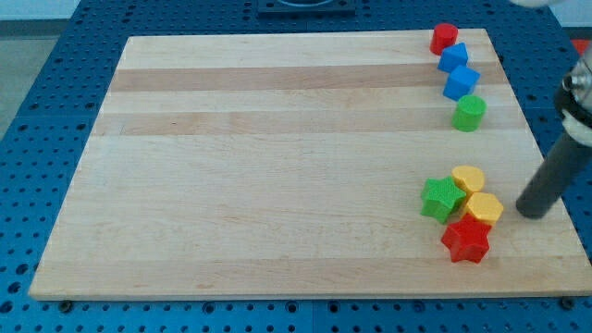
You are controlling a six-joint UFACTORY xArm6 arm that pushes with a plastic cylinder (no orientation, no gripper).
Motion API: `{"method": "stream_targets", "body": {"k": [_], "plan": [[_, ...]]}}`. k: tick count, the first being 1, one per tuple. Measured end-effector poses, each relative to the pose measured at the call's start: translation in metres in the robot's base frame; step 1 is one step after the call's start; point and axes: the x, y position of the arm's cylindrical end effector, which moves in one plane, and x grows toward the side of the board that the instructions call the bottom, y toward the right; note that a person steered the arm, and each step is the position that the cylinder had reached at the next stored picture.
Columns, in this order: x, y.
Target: Separate the group of blocks at the bottom right
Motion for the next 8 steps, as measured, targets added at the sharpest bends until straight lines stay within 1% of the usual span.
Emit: {"method": "stream_targets", "body": {"k": [1, 2, 3, 4, 5, 6, 8], "plan": [[0.032, -0.002], [0.057, -0.024], [0.062, -0.053], [0.058, -0.076], [0.051, -0.086], [0.050, -0.086], [0.050, -0.066]]}}
